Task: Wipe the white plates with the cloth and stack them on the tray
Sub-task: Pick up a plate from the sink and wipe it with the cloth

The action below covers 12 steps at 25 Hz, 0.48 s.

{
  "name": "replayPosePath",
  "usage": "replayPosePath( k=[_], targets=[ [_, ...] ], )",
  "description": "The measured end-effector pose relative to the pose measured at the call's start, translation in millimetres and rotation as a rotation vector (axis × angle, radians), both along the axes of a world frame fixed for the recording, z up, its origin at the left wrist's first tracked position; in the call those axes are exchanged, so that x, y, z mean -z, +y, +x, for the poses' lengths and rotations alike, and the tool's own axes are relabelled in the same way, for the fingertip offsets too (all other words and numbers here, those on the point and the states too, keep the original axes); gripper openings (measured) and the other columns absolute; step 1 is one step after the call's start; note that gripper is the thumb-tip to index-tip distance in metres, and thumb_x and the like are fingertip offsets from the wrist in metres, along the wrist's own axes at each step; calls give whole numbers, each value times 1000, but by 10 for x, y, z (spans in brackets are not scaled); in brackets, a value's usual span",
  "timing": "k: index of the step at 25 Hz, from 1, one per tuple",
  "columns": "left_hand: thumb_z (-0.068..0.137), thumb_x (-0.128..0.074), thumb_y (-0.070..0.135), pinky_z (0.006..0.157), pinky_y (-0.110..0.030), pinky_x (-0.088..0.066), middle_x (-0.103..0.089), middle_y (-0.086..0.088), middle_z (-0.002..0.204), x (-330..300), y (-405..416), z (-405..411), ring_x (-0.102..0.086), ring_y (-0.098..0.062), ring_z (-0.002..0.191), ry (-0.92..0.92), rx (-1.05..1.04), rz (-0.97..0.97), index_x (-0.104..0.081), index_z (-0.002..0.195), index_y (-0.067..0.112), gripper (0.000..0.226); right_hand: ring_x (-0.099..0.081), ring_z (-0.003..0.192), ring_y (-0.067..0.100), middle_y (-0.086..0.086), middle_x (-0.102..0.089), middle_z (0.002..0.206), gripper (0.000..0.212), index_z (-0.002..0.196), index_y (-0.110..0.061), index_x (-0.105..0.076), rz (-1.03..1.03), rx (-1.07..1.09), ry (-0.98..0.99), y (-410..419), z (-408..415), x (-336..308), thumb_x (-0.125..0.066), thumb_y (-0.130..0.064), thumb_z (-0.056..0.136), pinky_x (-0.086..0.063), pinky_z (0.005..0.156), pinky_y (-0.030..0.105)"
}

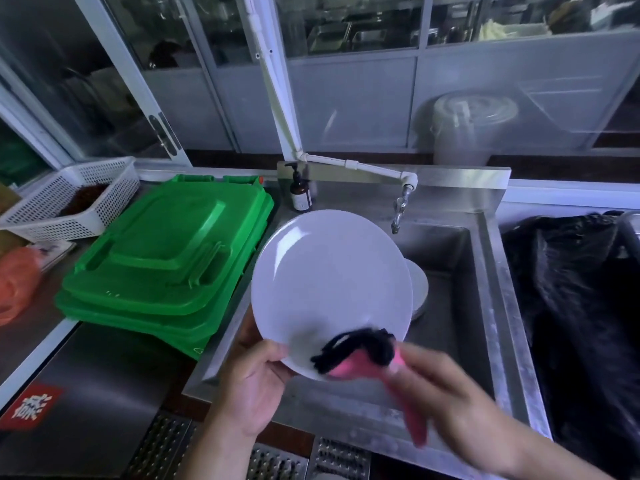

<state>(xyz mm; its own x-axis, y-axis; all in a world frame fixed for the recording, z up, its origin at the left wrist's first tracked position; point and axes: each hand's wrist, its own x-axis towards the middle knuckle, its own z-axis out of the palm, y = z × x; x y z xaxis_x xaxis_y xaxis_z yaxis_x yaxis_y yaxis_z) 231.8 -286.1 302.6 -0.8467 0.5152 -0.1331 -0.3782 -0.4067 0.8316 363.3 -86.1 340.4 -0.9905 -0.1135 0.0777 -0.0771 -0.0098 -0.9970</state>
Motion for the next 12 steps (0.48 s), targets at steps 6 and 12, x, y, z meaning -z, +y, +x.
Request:
replayPosePath(
  k=[6, 12],
  targets=[
    [50, -68, 9, 64, -37, -59, -73, -6, 112, -16, 17, 126, -71, -23, 99, -8, 70, -23, -75, 113, 32, 67, -49, 48, 13, 7, -53, 55, 43, 63, -19, -62, -200, 753, -35, 137, -84, -164, -61, -56, 87, -41, 45, 18],
    [60, -59, -1, 75, -33, -52, -72, -8, 114, -81, 273, 437, -65, -21, 101, 98, 266, -38, -60, 137, 28, 82, -9, 152, 4, -18, -23, 163, 49, 155, -33, -31, 783, 577, 266, -156, -494, 23, -26, -43, 107, -5, 123, 41]
  ],
)
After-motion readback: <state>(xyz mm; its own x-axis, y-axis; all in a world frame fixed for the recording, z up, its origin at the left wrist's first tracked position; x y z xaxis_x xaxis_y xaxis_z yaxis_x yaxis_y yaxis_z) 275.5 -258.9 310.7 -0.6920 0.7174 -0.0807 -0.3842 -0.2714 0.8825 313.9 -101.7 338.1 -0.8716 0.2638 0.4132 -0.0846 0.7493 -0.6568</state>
